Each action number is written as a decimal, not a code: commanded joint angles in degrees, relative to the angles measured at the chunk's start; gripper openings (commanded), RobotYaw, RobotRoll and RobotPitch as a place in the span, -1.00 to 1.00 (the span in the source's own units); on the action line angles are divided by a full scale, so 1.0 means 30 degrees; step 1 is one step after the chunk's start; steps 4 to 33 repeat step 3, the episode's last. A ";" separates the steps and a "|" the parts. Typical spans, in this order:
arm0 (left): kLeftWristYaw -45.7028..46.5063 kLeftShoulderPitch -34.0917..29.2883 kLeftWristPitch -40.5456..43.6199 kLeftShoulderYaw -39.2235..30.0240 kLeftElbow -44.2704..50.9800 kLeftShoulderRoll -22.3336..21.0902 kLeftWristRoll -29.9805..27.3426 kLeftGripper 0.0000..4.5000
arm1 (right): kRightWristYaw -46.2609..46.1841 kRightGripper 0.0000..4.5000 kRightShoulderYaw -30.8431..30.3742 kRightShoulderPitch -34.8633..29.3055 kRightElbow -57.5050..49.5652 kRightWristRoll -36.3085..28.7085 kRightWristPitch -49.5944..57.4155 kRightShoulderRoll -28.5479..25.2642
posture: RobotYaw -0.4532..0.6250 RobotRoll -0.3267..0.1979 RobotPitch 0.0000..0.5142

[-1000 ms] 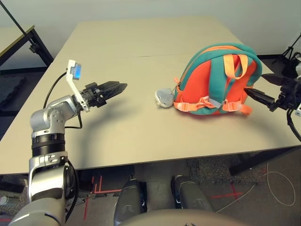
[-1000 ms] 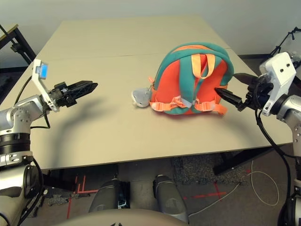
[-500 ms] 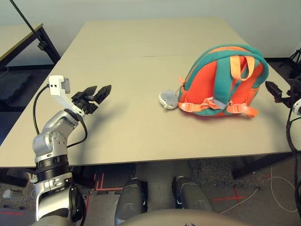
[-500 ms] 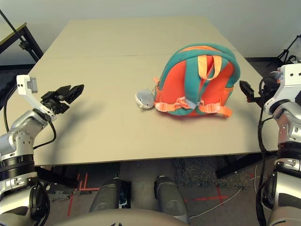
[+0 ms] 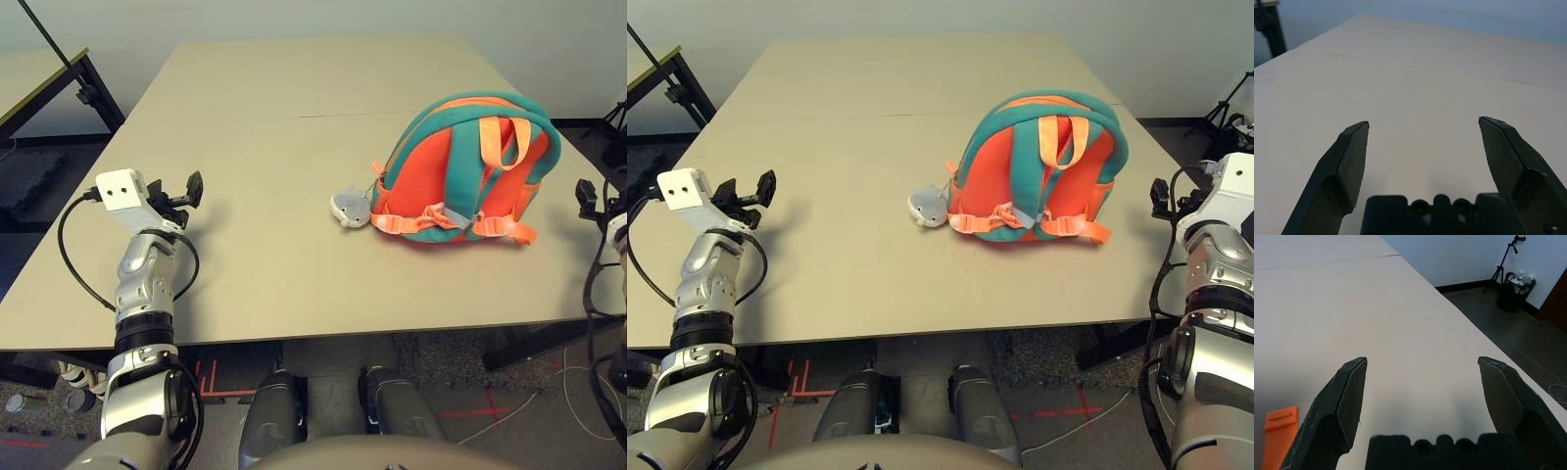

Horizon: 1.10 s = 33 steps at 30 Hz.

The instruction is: Put the pencil case into the backpack and zip it.

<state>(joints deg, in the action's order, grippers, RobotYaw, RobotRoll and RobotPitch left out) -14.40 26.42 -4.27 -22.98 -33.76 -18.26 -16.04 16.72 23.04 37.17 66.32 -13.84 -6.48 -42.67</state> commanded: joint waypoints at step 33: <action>0.1182 -0.0186 -0.1101 0.0266 -0.0729 0.0491 0.0527 1.00 | -0.0311 0.99 -0.0019 0.0264 0.0723 0.0332 -0.0446 -0.0039 | -0.36 0.25 -0.70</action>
